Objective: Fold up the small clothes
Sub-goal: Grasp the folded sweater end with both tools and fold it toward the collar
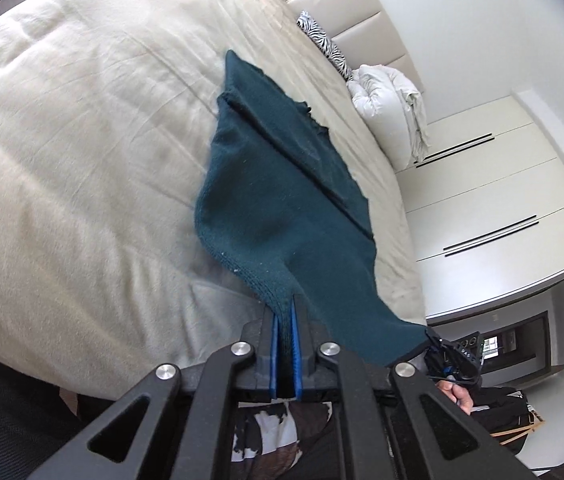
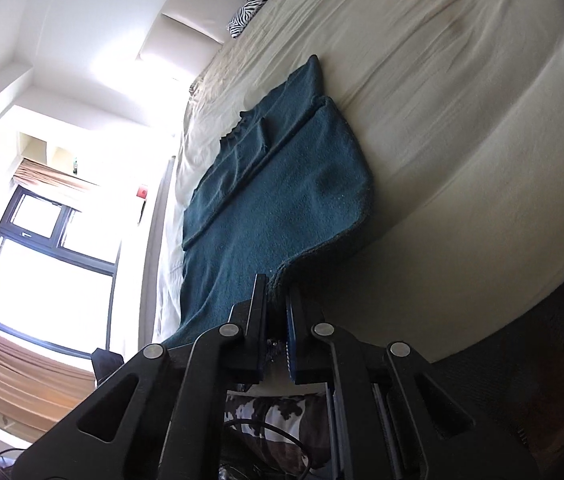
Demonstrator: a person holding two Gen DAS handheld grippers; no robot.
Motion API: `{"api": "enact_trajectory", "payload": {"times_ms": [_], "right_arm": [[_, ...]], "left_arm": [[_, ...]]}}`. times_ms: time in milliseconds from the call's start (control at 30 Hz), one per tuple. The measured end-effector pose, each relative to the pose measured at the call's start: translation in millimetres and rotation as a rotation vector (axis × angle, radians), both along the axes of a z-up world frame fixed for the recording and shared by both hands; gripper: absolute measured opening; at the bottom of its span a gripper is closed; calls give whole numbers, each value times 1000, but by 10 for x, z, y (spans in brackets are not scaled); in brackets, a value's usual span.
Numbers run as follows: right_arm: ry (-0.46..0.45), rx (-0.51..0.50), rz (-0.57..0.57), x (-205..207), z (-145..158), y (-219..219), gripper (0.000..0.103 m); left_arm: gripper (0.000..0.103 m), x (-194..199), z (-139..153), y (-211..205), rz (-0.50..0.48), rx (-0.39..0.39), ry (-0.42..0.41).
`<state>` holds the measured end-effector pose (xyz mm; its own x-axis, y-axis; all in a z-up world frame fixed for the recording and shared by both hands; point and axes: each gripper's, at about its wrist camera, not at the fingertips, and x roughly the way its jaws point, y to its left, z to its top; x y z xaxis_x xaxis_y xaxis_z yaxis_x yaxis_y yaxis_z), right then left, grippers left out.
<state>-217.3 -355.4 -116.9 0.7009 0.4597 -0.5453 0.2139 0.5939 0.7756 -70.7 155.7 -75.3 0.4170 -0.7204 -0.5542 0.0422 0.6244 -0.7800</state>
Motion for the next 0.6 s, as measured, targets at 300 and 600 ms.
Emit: {"api": "enact_trajectory", "payload": {"times_ms": [300,600], "right_arm": [[-78,-19,-32,421,292,-59,7],[-117,-63,-77,957,455,-175,7]], "left_arm": [[6,393,291,26,56,-81,-70],[6,844,311,122,108,-140,-62]]}}
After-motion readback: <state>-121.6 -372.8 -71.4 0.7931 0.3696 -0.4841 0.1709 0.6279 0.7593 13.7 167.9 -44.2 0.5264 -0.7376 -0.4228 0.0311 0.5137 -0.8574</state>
